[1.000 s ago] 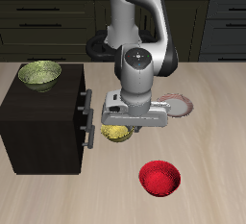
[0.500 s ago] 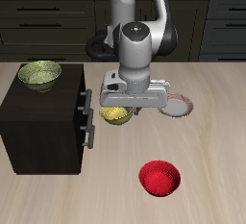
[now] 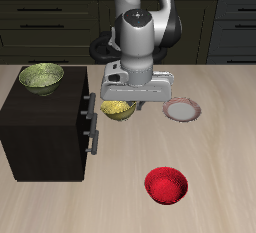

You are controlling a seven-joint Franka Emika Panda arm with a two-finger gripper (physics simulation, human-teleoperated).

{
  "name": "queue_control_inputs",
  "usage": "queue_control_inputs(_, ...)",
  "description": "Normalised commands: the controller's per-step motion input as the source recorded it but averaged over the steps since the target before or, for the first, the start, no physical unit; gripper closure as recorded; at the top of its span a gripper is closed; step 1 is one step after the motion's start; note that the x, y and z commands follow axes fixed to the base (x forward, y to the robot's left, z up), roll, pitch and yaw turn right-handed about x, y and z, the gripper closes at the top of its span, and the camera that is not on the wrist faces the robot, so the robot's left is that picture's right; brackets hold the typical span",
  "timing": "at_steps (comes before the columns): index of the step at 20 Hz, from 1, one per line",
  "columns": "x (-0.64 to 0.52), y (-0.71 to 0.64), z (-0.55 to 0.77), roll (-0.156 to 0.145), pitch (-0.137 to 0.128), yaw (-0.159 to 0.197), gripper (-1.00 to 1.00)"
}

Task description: Place the yellow bowl on the plate

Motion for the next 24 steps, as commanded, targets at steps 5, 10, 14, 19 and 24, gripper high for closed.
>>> queue_control_inputs(5,-0.07,0.02,0.09,0.013,-0.021,-0.005,1.00)
queue_control_inputs(10,-0.03,-0.10,0.00,-0.014,-0.002,-0.010,1.00)
queue_control_inputs(14,-0.37,-0.07,-0.02,-0.001,0.005,-0.036,1.00)
queue_control_inputs(19,-0.43,-0.01,0.02,0.020,0.001,0.000,1.00)
queue_control_inputs(24,-0.45,0.00,0.11,0.016,-0.035,-0.008,1.00)
